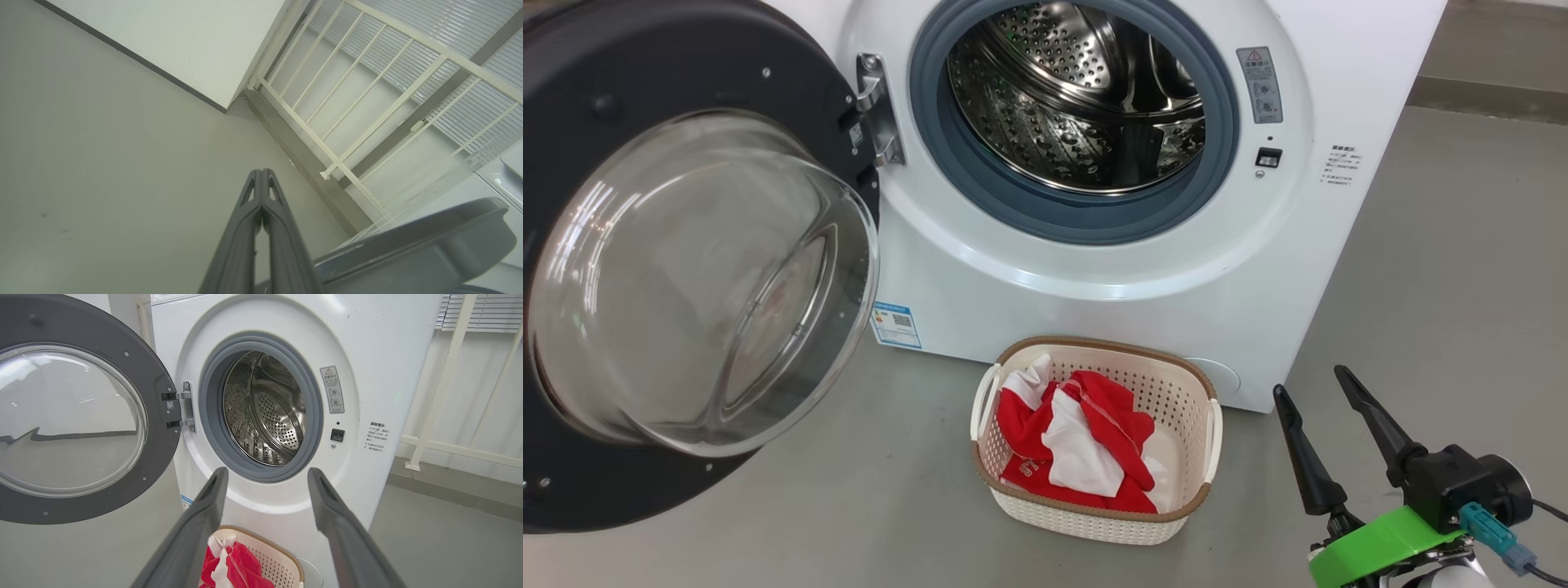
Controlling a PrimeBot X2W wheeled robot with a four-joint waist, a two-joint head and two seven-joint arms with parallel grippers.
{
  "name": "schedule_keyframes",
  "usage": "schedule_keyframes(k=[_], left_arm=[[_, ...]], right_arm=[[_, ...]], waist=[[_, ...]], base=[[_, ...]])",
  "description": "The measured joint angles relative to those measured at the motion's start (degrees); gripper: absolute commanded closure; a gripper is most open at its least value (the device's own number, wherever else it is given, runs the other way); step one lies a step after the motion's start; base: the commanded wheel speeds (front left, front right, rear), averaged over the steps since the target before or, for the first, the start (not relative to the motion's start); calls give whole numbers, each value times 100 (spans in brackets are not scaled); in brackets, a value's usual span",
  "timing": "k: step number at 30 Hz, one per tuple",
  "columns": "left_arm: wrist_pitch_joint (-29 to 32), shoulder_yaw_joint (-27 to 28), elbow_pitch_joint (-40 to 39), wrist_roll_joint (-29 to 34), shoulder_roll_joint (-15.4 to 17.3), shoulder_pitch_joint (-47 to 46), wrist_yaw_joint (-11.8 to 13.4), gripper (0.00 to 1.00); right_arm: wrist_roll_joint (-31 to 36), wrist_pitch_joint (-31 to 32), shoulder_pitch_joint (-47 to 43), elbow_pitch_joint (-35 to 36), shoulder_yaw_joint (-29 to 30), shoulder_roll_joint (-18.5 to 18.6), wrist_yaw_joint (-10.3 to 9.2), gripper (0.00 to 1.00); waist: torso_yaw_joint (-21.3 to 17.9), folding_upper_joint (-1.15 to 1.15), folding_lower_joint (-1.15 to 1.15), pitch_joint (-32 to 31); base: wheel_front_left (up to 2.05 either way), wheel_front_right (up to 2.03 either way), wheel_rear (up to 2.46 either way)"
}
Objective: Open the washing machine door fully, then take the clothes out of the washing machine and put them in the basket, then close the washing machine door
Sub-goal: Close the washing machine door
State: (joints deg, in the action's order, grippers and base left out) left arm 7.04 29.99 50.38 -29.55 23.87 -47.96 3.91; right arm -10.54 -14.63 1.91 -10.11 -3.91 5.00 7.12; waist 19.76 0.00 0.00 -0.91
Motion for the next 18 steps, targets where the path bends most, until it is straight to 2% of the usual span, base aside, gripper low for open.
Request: schedule_keyframes(k=[9,18], left_arm=[[1412,716,1148,-1114,213,-527,-396,100],[1820,740,1460,-1262,365,-526,-742,100]], right_arm=[[0,0,-1,11,-74,19,0,0],[-1,0,-2,32,-166,68,0,0]], waist=[[-52,0,0,-20],[-90,0,0,6]], base=[[0,0,0],[0,0,0]])
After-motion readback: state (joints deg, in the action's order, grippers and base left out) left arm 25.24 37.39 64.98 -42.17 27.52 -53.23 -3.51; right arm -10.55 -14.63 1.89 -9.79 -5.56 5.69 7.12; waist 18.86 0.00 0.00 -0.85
